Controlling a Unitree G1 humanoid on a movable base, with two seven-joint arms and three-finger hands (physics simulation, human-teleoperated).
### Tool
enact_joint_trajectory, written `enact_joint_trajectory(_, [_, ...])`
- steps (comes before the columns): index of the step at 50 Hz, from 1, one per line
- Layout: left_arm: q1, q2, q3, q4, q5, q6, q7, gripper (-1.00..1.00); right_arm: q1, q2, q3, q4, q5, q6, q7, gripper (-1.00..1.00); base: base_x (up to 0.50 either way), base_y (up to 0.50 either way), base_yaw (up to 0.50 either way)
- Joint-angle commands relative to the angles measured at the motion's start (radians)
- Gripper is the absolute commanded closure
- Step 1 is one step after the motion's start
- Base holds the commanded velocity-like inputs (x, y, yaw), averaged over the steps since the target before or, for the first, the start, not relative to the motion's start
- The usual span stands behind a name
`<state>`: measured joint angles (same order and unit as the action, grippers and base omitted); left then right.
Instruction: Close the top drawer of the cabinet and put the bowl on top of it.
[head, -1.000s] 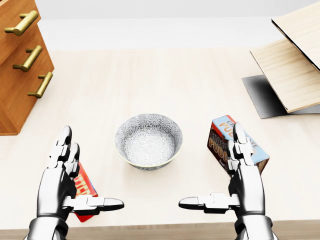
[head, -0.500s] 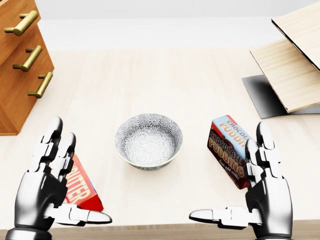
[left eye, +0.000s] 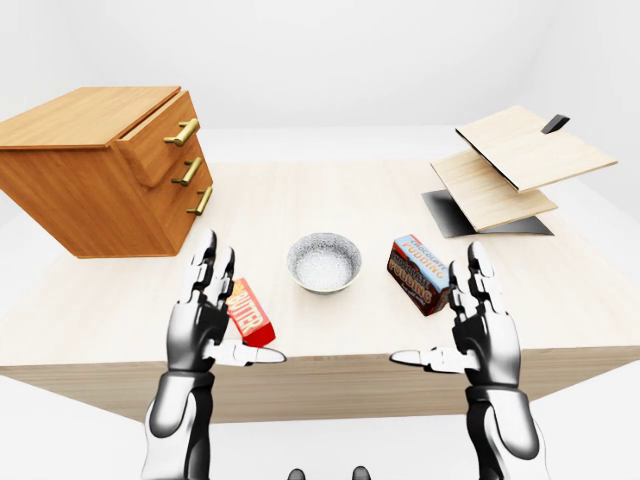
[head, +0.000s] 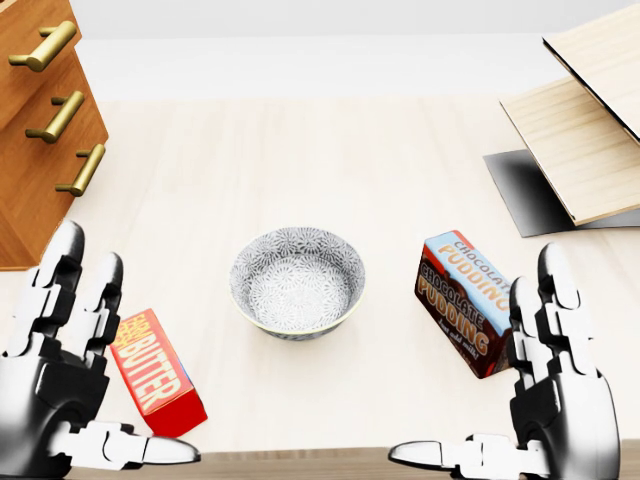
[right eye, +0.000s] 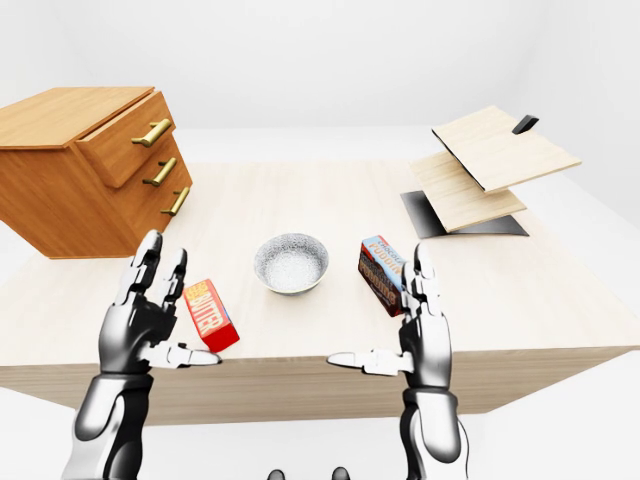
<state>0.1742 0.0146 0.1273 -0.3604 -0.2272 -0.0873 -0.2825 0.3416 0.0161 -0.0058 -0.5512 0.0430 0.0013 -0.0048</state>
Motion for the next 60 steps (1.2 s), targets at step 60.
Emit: enact_joint_trajectory(60, [0.078,-0.025,0.017,-0.132,-0.088,0.000,-0.031,-1.00,0.092,0.005,0.000,-0.097,0.046,-0.053,0.069,-1.00,0.15,0.00,0.00])
